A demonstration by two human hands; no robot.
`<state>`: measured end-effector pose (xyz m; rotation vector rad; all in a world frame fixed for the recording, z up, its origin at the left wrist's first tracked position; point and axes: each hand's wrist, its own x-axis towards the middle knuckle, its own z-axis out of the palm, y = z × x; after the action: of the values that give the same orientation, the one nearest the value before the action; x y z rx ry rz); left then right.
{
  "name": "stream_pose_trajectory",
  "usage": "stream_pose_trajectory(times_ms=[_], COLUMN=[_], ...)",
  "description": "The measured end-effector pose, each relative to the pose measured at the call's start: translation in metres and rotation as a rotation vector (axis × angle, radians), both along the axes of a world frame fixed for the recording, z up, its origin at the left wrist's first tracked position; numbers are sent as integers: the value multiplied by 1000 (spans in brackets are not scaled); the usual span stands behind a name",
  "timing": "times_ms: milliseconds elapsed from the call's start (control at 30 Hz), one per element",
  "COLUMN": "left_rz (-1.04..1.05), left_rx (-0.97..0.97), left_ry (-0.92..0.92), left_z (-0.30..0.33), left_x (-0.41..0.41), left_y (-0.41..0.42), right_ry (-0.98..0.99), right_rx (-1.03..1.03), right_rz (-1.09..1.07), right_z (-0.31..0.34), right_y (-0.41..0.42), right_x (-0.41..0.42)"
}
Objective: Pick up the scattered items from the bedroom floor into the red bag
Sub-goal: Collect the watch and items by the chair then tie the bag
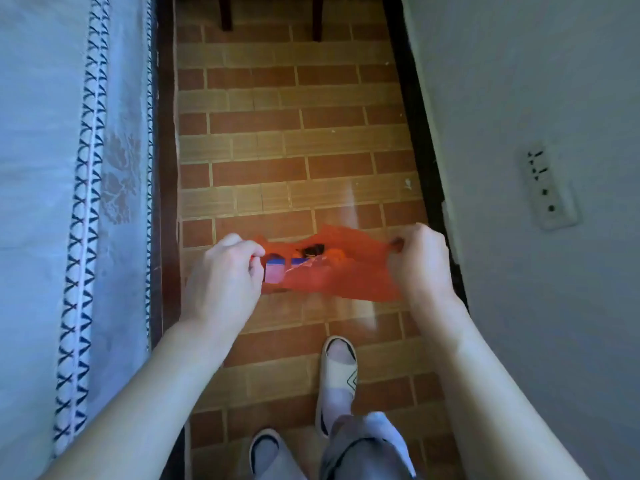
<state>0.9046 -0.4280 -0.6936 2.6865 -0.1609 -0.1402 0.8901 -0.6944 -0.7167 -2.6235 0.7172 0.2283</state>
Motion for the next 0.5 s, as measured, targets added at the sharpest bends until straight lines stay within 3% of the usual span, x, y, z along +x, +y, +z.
stream_pose_trajectory(times_ms=[233, 500], left_rz=[-25, -58], left_rx=[23, 22], left_ry=[-73, -91], left_z=[132, 281], left_x=[-11, -35], left_y=[-5, 6], right_ry=[-197, -266], right_rx=[20, 52], right_rz=[73, 65], right_z=[136, 288], right_y=[3, 25], right_x=[-15, -46])
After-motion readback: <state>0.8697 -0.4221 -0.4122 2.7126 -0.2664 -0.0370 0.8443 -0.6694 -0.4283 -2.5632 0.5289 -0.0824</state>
